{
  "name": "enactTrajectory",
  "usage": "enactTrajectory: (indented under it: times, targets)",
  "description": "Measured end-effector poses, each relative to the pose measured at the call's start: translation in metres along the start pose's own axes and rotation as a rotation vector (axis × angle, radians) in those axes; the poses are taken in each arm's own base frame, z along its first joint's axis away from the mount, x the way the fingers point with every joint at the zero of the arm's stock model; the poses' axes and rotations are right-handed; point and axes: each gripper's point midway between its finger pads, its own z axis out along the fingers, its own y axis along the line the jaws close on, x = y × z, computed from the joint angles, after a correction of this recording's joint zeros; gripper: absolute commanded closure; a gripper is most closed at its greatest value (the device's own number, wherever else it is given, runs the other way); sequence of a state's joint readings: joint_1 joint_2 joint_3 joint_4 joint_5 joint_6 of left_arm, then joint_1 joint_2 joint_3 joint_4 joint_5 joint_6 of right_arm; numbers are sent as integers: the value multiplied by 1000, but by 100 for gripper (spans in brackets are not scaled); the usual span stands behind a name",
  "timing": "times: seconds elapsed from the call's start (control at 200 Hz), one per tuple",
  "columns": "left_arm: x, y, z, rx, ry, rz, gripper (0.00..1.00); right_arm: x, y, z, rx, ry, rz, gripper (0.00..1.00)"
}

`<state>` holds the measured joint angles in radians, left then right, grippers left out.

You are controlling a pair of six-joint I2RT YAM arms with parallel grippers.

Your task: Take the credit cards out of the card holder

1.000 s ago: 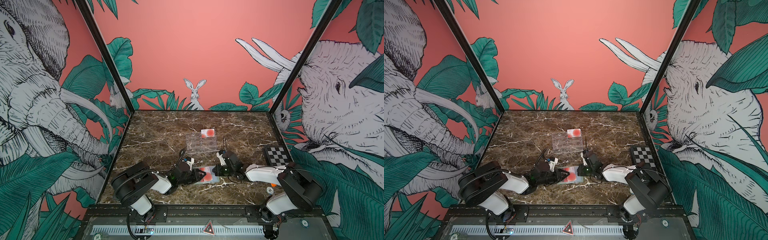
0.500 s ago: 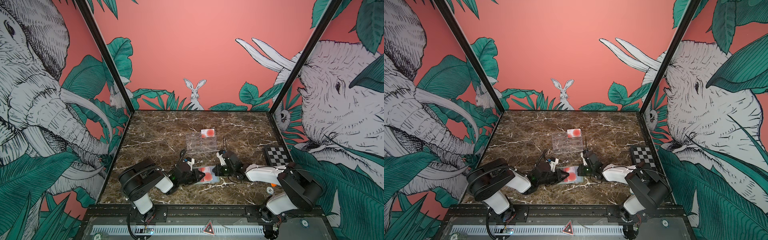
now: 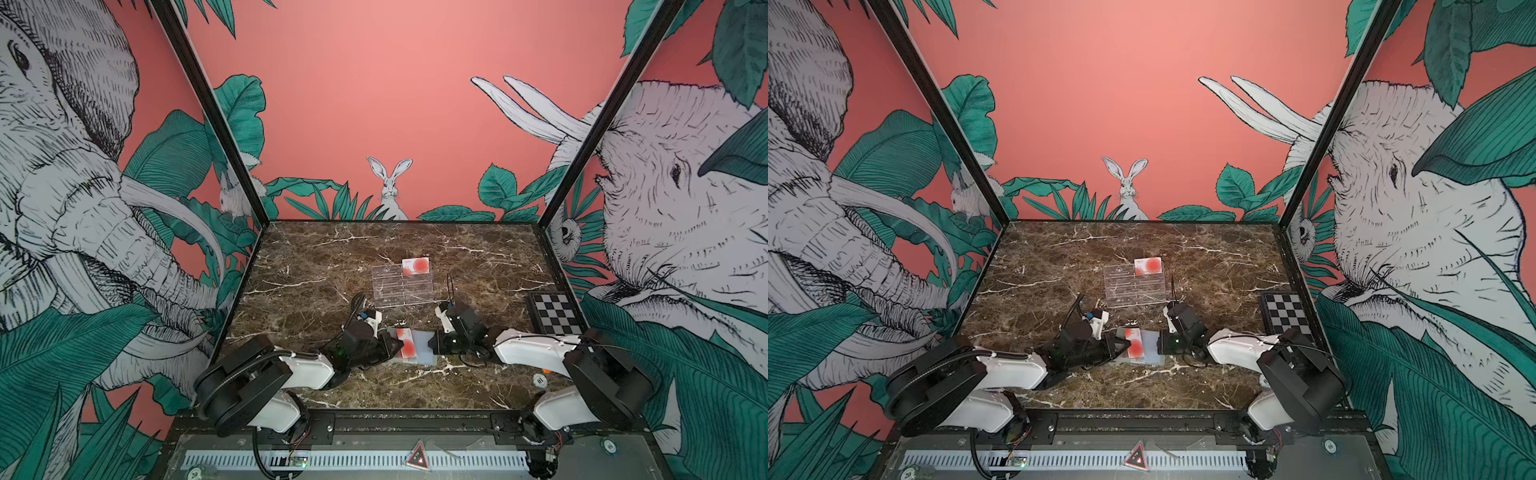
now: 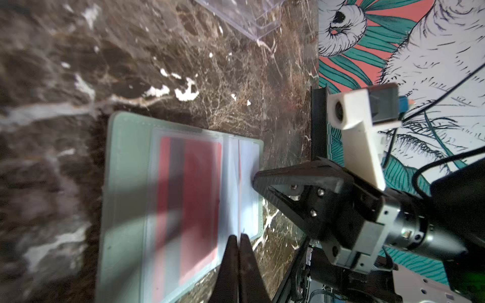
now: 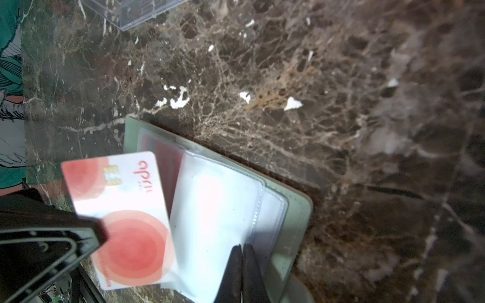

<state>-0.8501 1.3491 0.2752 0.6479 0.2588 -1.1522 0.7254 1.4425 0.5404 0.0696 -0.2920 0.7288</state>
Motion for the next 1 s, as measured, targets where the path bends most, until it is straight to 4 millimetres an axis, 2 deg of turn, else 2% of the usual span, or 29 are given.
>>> enactTrajectory:
  times: [0.11, 0.32, 0.465, 0.525, 0.68, 0.845, 1.0]
  targets:
    - [-6, -10, -13, -6, -21, 22, 100, 0, 1, -7, 6, -5, -4, 97]
    - [-18, -29, -38, -3, -76, 51, 100, -16, 10, -39, 7, -60, -38, 58]
    - [-27, -33, -51, -8, -109, 46, 100, -46, 27, -82, -11, -162, -97, 30]
    - [-32, -38, -54, -6, -122, 47, 100, -59, 31, -101, -17, -218, -114, 21]
    - [-47, -63, -59, 28, -142, 75, 100, -81, 23, -134, -26, -301, -93, 17]
    - [-60, -98, -56, 89, -137, 130, 100, -99, 15, -149, -60, -320, -42, 15]
    - [-65, -114, -48, 119, -115, 167, 100, -115, 14, -162, -117, -338, -8, 15]
